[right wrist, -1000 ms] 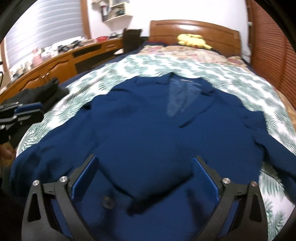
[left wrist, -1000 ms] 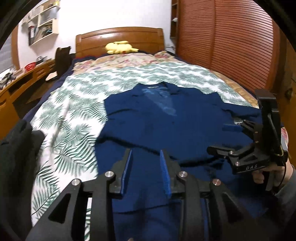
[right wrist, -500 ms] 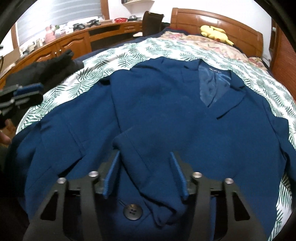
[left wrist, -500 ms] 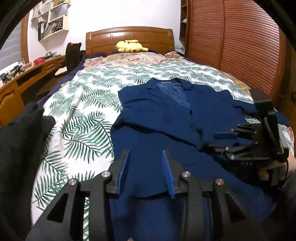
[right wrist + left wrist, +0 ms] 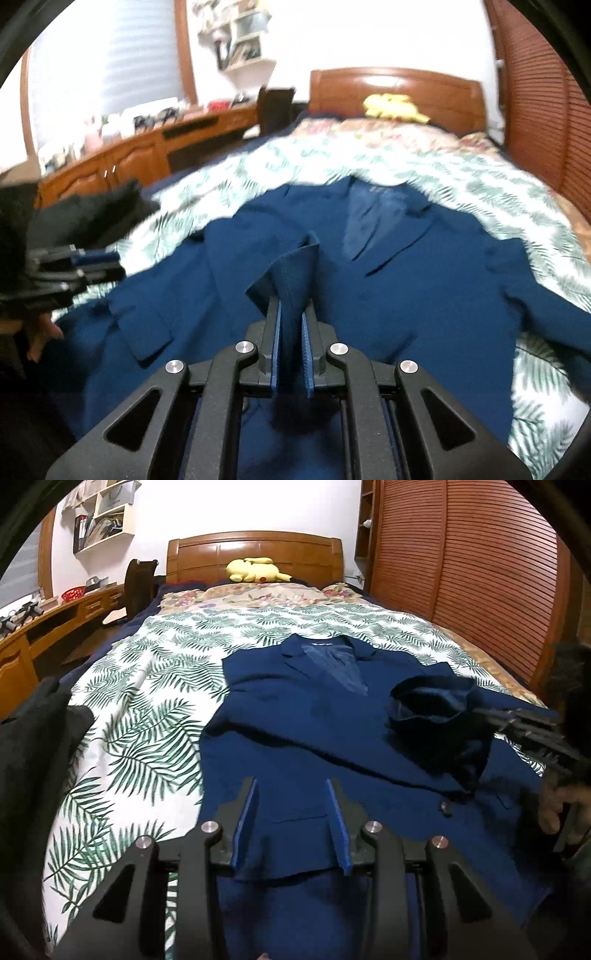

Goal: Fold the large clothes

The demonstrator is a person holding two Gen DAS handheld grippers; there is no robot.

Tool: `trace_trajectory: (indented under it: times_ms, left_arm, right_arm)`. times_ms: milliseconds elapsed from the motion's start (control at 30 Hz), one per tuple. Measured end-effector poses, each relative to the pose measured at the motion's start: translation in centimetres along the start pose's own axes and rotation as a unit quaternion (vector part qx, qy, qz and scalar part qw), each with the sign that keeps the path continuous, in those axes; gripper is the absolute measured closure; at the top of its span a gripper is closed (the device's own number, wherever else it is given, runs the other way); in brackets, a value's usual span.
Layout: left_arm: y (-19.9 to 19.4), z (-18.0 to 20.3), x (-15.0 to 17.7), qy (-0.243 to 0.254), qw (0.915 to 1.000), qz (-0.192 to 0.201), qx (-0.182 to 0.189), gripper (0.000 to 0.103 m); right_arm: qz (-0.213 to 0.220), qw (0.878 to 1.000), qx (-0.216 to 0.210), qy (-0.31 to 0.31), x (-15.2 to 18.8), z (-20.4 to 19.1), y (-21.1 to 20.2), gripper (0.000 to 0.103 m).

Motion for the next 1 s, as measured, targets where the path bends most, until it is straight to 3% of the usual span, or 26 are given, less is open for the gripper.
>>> trace_trajectory:
  times_ms: [200, 367, 500, 667, 800, 833, 1000]
  left_arm:
    - [0.9, 2.3, -0.9, 0.009, 0.9998, 0.005, 0.015, 0.067]
    - [1.9, 4.4, -1.2, 0.023, 0.9994, 0.002, 0.027, 0.067]
    - [2.5, 5.7, -1.1, 0.032, 0.999, -0.002, 0.029, 0.067]
    - [3.1, 6.2, -1.2, 0.032, 0.9992, -0.002, 0.024, 0.067]
    - [3.6, 6.6, -1.1, 0.037, 0.9991, -0.008, 0.021, 0.067]
    - [3.7, 6.7, -1.0, 0.038, 0.999, -0.009, 0.021, 0.067]
    - [3.7, 7.1, -0.9, 0.041, 0.9989, -0.009, 0.022, 0.067]
  right_arm:
    - [0.023, 0.999, 0.032, 0.029, 0.3, 3.4, -3.6, 0.096]
    - [-0.009, 0.997, 0.065, 0.036, 2.9, 5.9, -4.5, 0.096]
    - [-0.051, 0.996, 0.067, 0.031, 5.5, 6.5, -4.2, 0.095]
    - [-0.084, 0.993, 0.075, 0.018, 7.6, 6.7, -3.7, 0.086]
    - [-0.069, 0.994, 0.087, 0.022, 6.7, 7.2, -4.7, 0.053]
    - [-0.062, 0.994, 0.087, 0.026, 6.3, 7.3, -5.0, 0.049]
    - [-0.029, 0.995, 0.092, 0.033, 4.4, 7.9, -6.8, 0.046]
Point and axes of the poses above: each gripper's, at about its wrist camera, not at the fingertips, and y roughly the way its jaws point, z to its right, x to its underside, the point moved 9 cm from there along y, roughly the way its jaws point, and after that the axes turned 6 degrees about x, right-handed, at the moved point
